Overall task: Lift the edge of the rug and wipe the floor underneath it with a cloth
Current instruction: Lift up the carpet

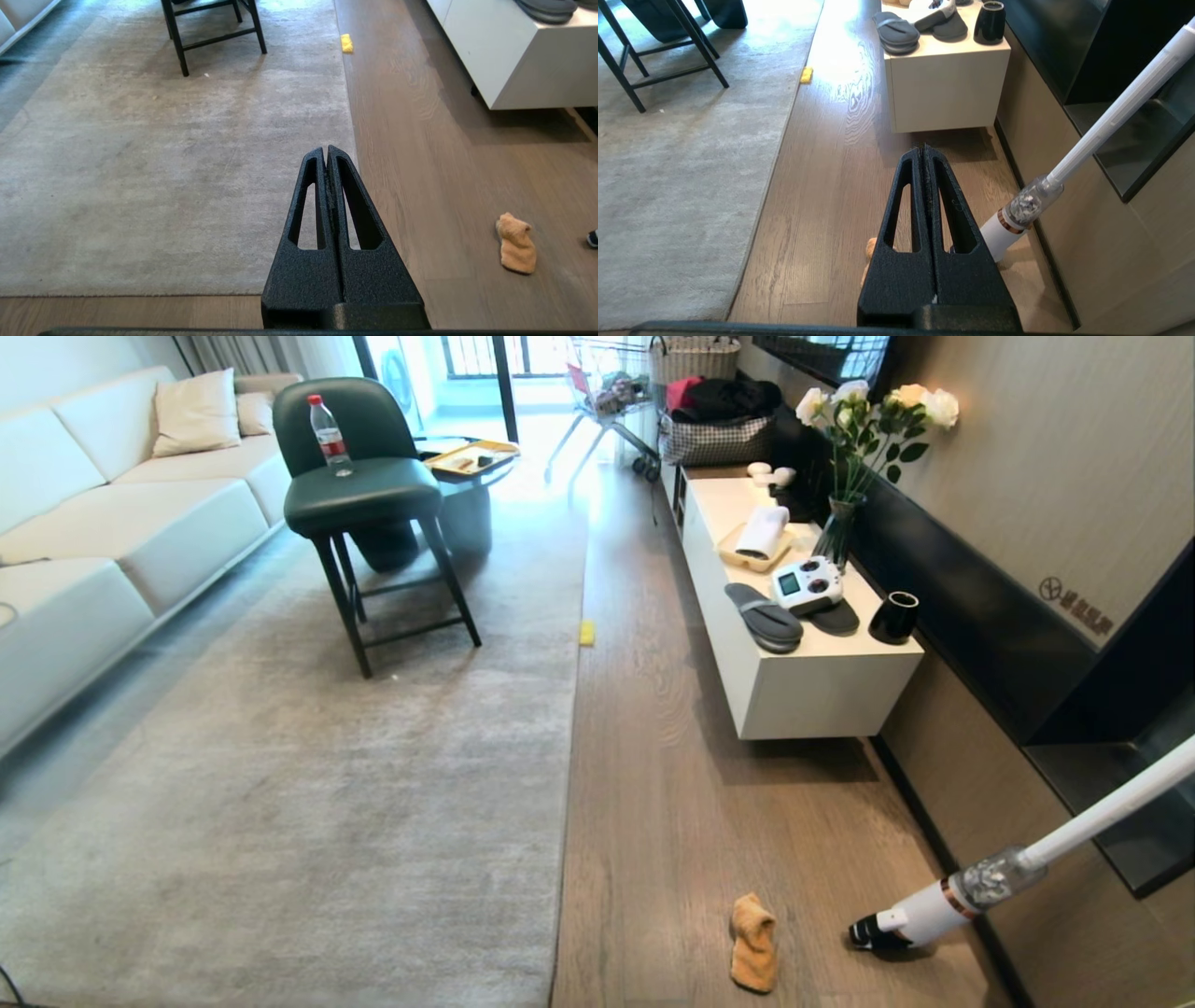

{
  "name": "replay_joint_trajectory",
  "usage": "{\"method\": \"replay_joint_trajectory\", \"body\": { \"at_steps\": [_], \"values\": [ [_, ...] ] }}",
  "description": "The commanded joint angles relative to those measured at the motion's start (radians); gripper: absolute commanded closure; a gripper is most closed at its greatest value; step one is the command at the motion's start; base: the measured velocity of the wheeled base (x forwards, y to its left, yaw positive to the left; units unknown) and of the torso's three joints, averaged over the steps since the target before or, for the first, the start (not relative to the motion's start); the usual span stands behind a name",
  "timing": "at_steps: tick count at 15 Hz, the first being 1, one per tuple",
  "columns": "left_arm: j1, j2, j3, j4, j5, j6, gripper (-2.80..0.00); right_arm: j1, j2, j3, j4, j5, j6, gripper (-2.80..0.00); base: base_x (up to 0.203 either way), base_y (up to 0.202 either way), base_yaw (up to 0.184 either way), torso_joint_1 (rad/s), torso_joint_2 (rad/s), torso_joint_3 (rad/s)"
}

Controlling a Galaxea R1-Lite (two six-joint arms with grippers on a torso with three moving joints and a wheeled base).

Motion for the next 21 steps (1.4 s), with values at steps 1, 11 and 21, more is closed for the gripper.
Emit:
{"method": "replay_joint_trajectory", "body": {
  "at_steps": [1, 11, 21],
  "values": [
    [0.000, 0.001, 0.000, 0.000, 0.000, 0.000, 0.00, 0.000, 0.000, 0.000, 0.000, 0.000, 0.000, 0.00, 0.000, 0.000, 0.000, -0.089, 0.47, 0.385],
    [0.000, 0.001, 0.000, 0.000, 0.002, 0.000, 0.00, 0.000, 0.000, 0.000, 0.000, 0.000, 0.000, 0.00, 0.000, 0.000, 0.000, -0.014, 0.44, 0.423],
    [0.000, 0.001, 0.000, 0.000, 0.000, 0.000, 0.00, 0.000, 0.000, 0.000, 0.000, 0.000, 0.000, 0.00, 0.000, 0.000, 0.000, 0.000, 0.03, 0.036]
  ]
}}
